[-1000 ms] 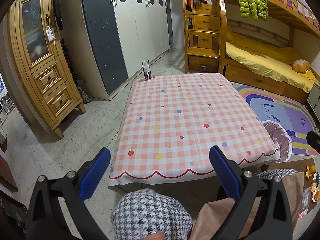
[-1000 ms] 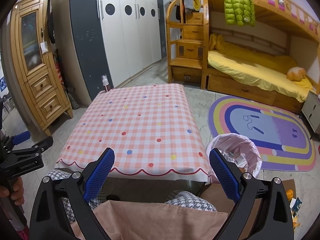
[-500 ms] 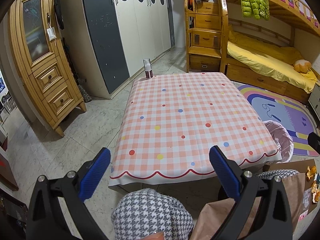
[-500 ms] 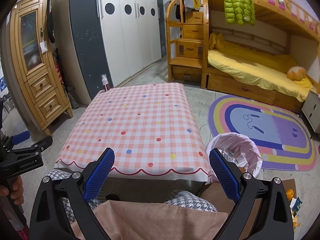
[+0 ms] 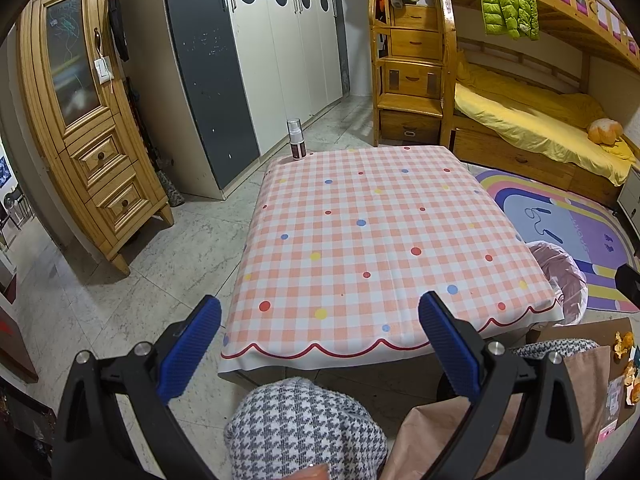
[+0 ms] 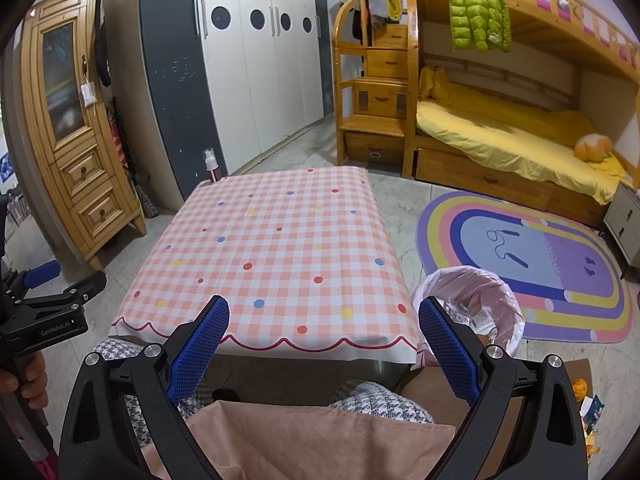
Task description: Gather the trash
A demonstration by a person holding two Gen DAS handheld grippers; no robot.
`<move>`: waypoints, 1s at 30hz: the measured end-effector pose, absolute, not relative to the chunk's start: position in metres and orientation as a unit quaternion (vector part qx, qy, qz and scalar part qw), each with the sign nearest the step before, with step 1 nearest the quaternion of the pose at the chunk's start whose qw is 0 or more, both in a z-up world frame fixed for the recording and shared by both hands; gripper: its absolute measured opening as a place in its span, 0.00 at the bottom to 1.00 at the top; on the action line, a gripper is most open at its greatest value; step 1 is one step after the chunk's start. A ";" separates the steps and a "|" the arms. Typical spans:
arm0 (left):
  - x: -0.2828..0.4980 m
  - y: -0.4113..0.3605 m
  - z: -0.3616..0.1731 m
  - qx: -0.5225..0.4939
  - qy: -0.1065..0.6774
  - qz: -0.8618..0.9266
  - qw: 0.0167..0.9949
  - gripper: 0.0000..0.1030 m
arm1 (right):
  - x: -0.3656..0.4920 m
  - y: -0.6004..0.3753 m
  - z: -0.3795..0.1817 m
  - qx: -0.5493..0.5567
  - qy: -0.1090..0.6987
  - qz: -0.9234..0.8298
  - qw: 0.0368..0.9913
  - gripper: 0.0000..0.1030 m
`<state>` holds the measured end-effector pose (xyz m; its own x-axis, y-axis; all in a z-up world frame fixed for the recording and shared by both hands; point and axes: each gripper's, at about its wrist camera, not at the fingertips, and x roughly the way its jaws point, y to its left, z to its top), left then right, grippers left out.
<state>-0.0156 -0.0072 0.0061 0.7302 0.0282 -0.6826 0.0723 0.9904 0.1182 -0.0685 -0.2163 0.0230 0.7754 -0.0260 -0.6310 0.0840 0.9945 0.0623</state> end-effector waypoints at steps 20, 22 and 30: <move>-0.015 -0.007 0.007 0.069 0.367 -0.012 0.927 0.93 | -0.068 -0.216 0.023 0.042 0.334 -0.029 0.941 0.92; -0.015 -0.007 0.007 0.069 0.368 -0.012 0.927 0.93 | -0.067 -0.215 0.024 0.041 0.334 -0.029 0.941 0.92; -0.010 -0.006 0.003 0.069 0.374 -0.011 0.925 0.93 | -0.064 -0.216 0.024 0.042 0.338 -0.028 0.940 0.92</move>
